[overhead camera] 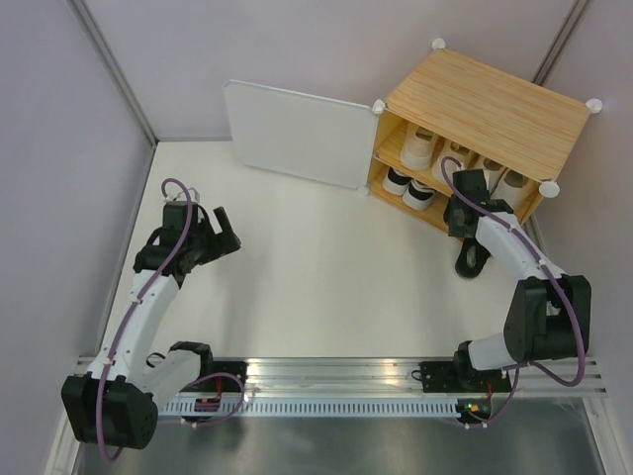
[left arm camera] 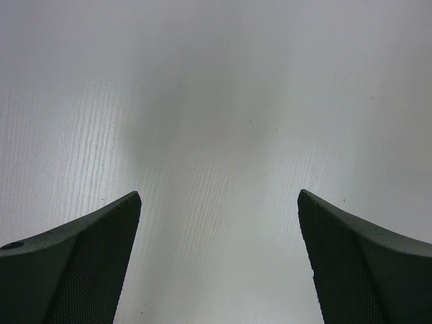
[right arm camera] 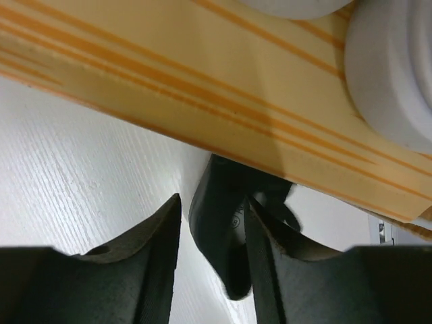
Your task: Place and organize the shoes in the shoe cabinet
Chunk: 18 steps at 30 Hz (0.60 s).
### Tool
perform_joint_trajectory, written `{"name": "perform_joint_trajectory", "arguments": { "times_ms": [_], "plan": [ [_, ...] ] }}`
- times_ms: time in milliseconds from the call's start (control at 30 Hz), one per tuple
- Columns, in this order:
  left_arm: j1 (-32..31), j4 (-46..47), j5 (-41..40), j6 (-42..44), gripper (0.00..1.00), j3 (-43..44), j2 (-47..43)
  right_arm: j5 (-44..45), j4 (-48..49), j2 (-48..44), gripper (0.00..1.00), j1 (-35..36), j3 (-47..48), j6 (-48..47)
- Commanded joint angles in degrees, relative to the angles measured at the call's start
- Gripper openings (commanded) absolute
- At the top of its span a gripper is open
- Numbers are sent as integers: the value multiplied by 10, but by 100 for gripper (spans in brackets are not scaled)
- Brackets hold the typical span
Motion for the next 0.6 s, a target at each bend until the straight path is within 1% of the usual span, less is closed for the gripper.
{"name": "perform_joint_trajectory", "arguments": {
  "times_ms": [0, 33, 100, 133, 167, 233, 267, 333, 367, 500, 567],
  "plan": [
    [-1, 19, 7, 24, 100, 0, -5, 36, 32, -23, 48, -2, -14, 22],
    [-1, 18, 7, 23, 100, 0, -6, 35, 32, -32, 51, -2, -18, 30],
    [-1, 19, 7, 23, 100, 0, -7, 30, 30, -46, 54, -2, -34, 70],
    [-1, 18, 7, 23, 100, 0, -7, 29, 31, -68, 57, -2, -41, 86],
    [-1, 19, 7, 24, 100, 0, -8, 25, 37, -81, 63, -2, -60, 99],
    [-1, 19, 7, 23, 100, 0, -9, 25, 39, -122, 67, -2, -80, 139],
    [-1, 18, 7, 23, 100, 0, -10, 25, 38, -134, 71, -2, -95, 146],
    [-1, 19, 7, 23, 100, -1, -12, 36, 20, -163, 76, -2, -105, 179],
    [-1, 18, 7, 23, 100, -1, -13, 35, 16, -171, 79, -2, -115, 189],
    [-1, 19, 7, 23, 100, -1, -16, 34, 1, -206, 83, -3, -138, 230],
    [-1, 19, 7, 24, 100, -1, -18, 48, -3, -226, 84, -5, -153, 255]
  ]
}}
